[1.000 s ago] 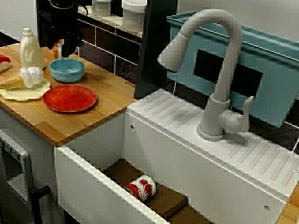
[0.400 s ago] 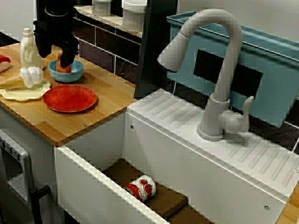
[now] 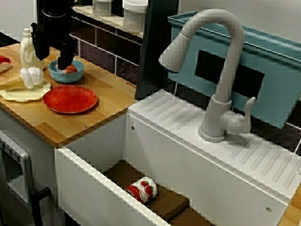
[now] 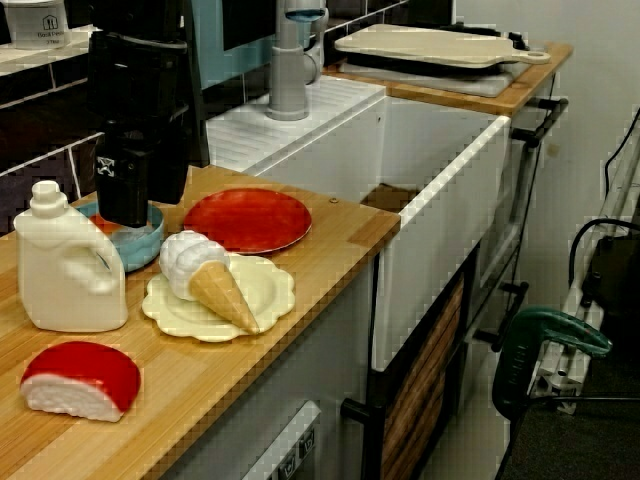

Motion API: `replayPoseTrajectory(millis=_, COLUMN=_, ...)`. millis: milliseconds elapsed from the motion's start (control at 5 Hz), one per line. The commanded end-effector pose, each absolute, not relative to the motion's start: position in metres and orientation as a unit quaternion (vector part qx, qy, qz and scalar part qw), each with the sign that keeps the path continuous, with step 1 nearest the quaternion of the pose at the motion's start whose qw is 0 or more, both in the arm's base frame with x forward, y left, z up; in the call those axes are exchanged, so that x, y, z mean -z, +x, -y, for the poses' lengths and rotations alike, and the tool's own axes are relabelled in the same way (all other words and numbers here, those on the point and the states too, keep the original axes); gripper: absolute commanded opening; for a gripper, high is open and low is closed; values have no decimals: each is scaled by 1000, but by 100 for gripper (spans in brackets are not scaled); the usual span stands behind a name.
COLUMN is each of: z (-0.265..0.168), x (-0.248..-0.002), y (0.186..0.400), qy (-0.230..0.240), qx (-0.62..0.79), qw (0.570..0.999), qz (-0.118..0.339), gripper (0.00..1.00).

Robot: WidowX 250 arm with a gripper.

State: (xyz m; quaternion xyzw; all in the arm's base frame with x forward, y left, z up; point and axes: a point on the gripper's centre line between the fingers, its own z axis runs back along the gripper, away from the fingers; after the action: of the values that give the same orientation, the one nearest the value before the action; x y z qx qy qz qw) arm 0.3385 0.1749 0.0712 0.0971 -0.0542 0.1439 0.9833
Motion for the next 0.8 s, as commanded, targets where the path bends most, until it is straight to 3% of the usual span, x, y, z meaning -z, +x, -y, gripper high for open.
replayPoseTrajectory(millis=0, z=-183, x=-123, y=328, qy=96, qx=-156, qw=978, qz=101, gripper=100)
replayPoseTrajectory(millis=400, z=-180, x=-123, y=317, qy=122, qx=-99, qw=982, qz=103, gripper=100)
replayPoseTrajectory(millis=600, z=-180, x=-121, y=314, qy=124, qx=-3, qw=985, qz=118, gripper=100)
